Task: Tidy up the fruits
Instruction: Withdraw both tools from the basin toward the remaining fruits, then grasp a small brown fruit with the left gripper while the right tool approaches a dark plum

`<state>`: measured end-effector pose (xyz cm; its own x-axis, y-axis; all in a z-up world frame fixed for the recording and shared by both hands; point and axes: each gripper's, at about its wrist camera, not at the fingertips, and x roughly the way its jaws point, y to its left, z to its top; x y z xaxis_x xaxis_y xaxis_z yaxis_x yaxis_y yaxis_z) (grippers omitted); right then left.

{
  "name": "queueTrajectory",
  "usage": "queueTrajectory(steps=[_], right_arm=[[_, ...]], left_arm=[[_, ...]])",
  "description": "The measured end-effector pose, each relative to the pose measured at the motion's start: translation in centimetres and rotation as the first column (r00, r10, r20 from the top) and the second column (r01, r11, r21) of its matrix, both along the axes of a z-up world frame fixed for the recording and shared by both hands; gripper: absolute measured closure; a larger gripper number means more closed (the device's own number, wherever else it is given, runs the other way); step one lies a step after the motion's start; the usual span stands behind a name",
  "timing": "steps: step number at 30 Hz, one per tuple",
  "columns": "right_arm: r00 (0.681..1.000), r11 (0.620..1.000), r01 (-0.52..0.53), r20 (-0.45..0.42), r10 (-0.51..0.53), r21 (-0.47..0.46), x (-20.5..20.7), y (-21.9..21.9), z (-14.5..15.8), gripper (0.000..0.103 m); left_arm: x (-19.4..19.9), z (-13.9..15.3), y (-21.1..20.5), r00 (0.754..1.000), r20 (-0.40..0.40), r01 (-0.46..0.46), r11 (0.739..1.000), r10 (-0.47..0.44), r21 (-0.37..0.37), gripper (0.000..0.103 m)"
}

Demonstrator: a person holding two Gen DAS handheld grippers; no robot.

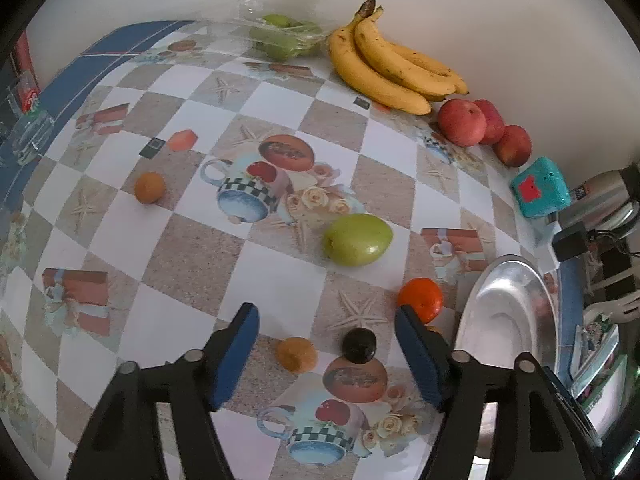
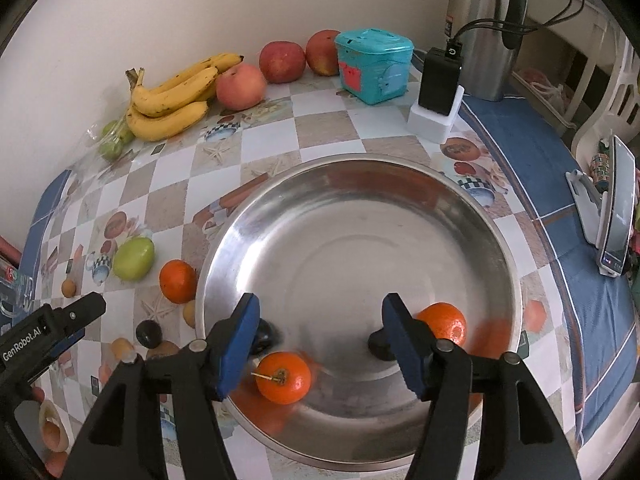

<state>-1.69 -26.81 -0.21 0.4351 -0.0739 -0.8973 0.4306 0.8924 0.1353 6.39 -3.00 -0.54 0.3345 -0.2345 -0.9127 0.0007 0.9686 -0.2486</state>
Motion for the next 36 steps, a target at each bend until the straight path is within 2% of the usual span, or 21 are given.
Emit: queueTrajectory(steps=[1,2,3,11,15,17,18,19,36], right_arm=[[1.0,1.0,-0.002,0.0,0.002,-0.001,0.0,0.0,0.0,0.036],[1.0,1.0,-0.003,-0.004,0.002,-0.005,0.1,0.1,-0.1,0.033],[1.0,1.0,-0.004,-0.009,0.004,-0.009,0.1,0.1,-0.2,0.025],[1.0,1.0,-0.002,-0.014,0.002,-0.003,0.1,0.1,-0.5,0.023],[1.0,1.0,-0.006,-0.017,0.006,-0.001,0.1,0.5,-0.6,0.023],[1.0,1.0,-0.011,-0.018,0.011,0.003,0.2,0.8,-0.7,0.015],[1.0,1.0,-0.015,-0.016,0.015,0.004,0.2,0.9,-0.7,0.007],[1.0,1.0,-0.019,-0.013,0.02,0.006,0.3,1.1,-0.6,0.006],[0.993,0.992,-0.118,-0.024,0.119,0.039,2.0,6.9,0.1,0.006]], left_arm=[[0.0,-0.1,0.0,1.0,-0.002,-0.005,1.0,0.005,0.012,0.01],[0.0,-0.2,0.1,1.0,-0.003,-0.013,1.0,0.013,0.029,0.005],[0.0,-0.3,0.2,1.0,-0.004,-0.019,0.999,0.019,0.04,0.001],[0.2,-0.8,1.1,0.999,-0.006,-0.051,0.996,0.051,0.079,0.0],[0.3,-0.8,1.7,0.997,-0.004,-0.074,0.995,0.074,0.073,0.0],[0.4,-0.7,1.9,0.997,0.001,-0.079,0.994,0.079,0.078,0.0],[0.4,-0.7,2.0,0.997,0.002,-0.082,0.993,0.082,0.081,0.0],[0.4,-0.7,2.2,0.996,0.003,-0.086,0.993,0.086,0.083,0.0],[0.6,-1.4,5.9,0.983,-0.008,-0.181,0.979,0.182,0.09,0.0]])
